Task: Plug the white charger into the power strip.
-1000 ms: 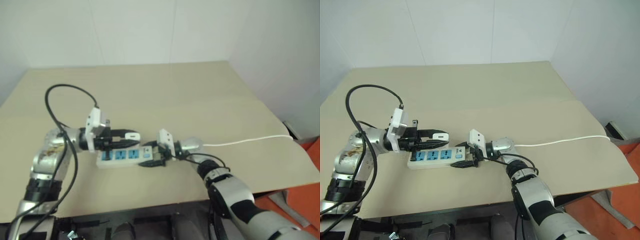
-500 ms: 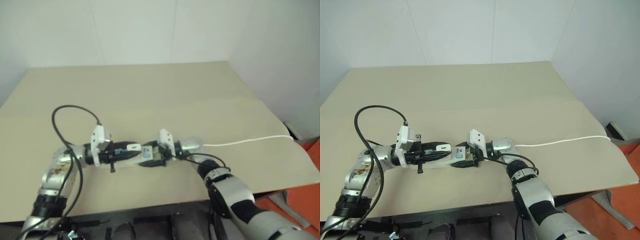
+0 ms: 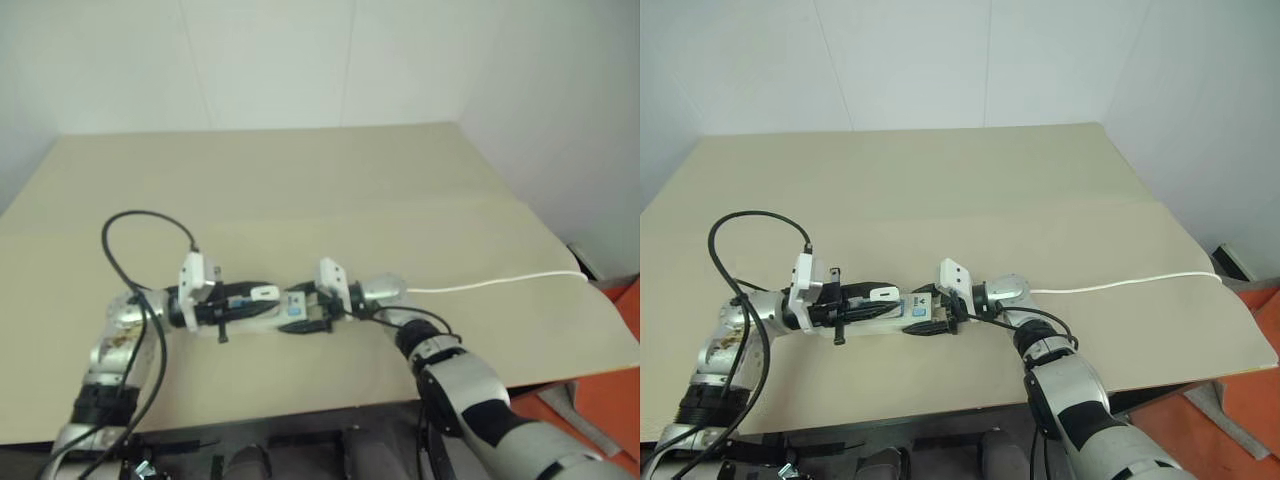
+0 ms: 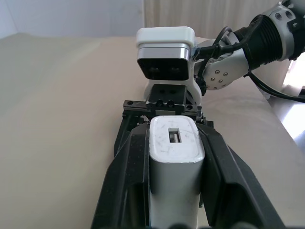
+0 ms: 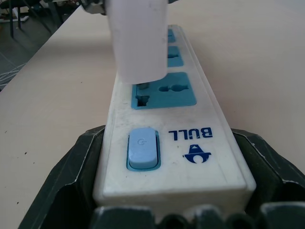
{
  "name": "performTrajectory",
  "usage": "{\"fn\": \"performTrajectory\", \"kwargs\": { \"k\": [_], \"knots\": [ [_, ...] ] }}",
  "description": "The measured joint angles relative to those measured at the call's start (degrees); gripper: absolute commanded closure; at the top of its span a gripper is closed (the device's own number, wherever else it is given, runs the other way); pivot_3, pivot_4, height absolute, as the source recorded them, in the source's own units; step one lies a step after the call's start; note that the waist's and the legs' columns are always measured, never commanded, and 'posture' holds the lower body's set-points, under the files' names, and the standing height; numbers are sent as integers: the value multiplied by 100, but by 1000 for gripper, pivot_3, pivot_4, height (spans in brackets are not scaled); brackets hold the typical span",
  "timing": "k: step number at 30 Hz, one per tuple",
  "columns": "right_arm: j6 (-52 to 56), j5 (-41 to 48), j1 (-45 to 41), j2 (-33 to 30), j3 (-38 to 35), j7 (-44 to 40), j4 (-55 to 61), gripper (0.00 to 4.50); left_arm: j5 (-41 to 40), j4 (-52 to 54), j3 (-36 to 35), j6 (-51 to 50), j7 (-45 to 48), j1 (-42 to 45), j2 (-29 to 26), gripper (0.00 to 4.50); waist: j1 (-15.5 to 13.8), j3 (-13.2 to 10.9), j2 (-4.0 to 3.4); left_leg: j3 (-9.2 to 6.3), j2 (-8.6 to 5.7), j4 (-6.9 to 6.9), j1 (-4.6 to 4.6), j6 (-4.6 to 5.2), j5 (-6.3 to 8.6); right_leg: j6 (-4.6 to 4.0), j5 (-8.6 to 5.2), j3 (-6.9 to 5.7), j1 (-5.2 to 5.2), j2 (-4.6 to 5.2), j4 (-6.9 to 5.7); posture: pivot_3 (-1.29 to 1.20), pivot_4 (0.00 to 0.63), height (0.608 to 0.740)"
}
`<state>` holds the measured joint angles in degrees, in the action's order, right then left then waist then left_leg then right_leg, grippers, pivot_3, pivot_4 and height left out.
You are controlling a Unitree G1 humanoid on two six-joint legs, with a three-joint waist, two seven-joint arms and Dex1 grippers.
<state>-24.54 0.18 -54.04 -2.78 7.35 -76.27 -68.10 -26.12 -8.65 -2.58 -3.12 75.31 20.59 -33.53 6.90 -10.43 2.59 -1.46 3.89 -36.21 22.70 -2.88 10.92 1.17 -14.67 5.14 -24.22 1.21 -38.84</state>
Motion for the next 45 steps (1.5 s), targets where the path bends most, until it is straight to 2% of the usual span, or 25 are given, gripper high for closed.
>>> {"fn": "performTrajectory", "kwargs": {
  "k": [8, 28, 45],
  "knots": [
    [2, 2, 0, -27, 8, -18, 9, 1068, 80, -208, 135, 150, -28, 205, 216, 3475, -21, 0, 0, 0, 0, 0, 0, 0, 0, 0, 0, 0, 1, 0, 1, 0, 150, 740],
    [5, 2, 0, -55, 33, -21, 28, 1068, 4, -172, 150, 23, 184, 154, 114, 3475, -34, 0, 0, 0, -1, -1, 0, 0, 0, 24, -14, -1, 2, 1, 2, 0, 150, 740],
    [32, 7, 30, -74, 79, -6, 120, 1068, 37, -638, 261, 167, 334, 309, 119, 3475, -39, 0, 0, 1, -1, 0, -1, 0, 0, 25, -15, 0, 2, 1, 3, 0, 150, 740]
  ]
}}
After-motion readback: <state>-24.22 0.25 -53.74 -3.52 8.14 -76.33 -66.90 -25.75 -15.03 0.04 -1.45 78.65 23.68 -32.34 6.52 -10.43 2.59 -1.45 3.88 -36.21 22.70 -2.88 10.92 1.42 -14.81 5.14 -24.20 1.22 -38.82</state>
